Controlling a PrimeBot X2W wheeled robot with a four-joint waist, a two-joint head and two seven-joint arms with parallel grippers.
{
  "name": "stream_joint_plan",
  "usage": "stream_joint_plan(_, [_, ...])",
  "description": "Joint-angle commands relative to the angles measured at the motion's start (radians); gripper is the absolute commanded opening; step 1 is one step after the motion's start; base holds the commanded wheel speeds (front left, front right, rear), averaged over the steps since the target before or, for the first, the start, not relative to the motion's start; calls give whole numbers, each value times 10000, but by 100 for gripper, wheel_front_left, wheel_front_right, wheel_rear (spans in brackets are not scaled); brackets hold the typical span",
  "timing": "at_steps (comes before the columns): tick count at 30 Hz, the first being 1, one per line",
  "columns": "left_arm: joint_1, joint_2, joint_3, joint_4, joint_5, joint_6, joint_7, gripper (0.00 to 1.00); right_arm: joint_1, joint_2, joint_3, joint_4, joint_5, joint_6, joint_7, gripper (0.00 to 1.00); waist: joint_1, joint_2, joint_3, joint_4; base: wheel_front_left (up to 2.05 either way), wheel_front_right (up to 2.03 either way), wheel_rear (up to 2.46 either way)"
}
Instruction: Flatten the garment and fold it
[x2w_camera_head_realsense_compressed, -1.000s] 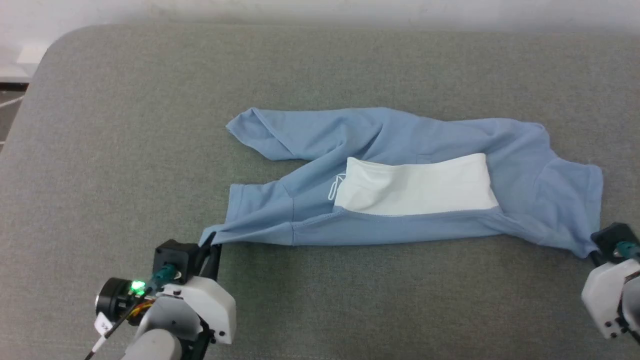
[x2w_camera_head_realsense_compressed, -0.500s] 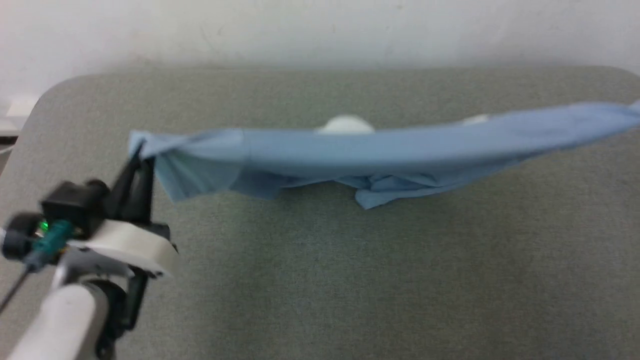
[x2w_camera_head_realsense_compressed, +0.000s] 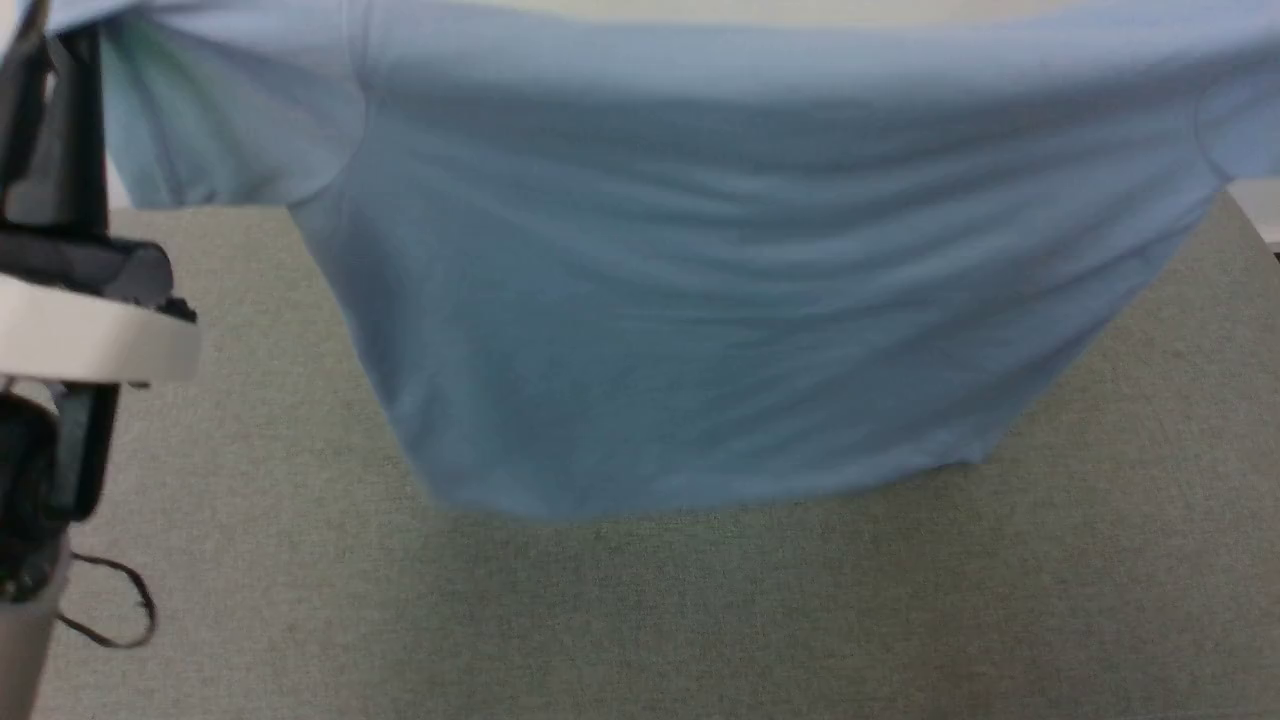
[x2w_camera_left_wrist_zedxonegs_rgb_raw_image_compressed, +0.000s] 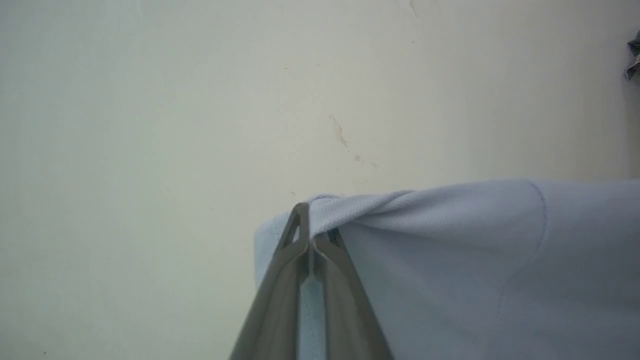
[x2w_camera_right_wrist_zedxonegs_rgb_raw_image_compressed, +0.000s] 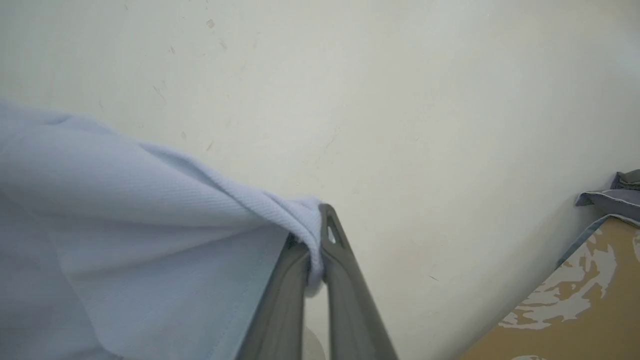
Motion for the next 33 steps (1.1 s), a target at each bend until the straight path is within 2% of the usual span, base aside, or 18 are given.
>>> stream_joint_plan(1, [-379, 192, 62, 20, -23, -121, 170, 0, -485, -56, 114, 180, 217, -23, 68, 0, 1, 0, 190, -95, 0, 0, 0])
stream_joint_plan(5, [-1270, 524, -51, 417, -168, -465, 789, 0, -1669, -336, 680, 734, 535, -23, 211, 0, 1, 0, 761, -204, 0, 0, 0])
stream_joint_plan(7, [-1809, 767, -234, 758, -150, -743, 1191, 0, -2348, -447, 1044, 1021, 553, -23, 232, 0, 1, 0, 1172, -273, 0, 0, 0])
stream_joint_plan(11, [-3288, 909, -651, 1665, -188, -1317, 1804, 0, -3919, -507, 1731, 1886, 540, -23, 107, 0, 1, 0, 2232, -358, 0, 0, 0])
stream_joint_plan(15, [-5256, 838, -969, 2887, 0, -1813, 2022, 0, -5791, -296, 2394, 3008, 448, -23, -128, 0, 1, 0, 3455, -462, 0, 0, 0])
stream_joint_plan(18, [-6876, 558, -1251, 3908, 228, -2131, 1972, 0, -7196, -207, 3085, 3883, 288, -23, -193, 0, 1, 0, 4292, -489, 0, 0, 0])
stream_joint_plan(22, [-9043, -98, -1546, 5434, 649, -2290, 1446, 0, -9004, 205, 3300, 5300, 96, -23, -642, 0, 1, 0, 5201, -450, 0, 0, 0])
stream_joint_plan(27, [-11393, -825, -1520, 7225, 1154, -2111, -23, 0, -10768, 940, 3072, 6962, -812, -23, -1867, 0, 1, 0, 6006, -482, 0, 0, 0])
stream_joint_plan(33, [-12864, -1410, -1574, 8902, 1492, -1963, -1637, 0, -11937, 1771, 2493, 8524, -1825, -23, -3426, 0, 1, 0, 6460, -383, 0, 0, 0])
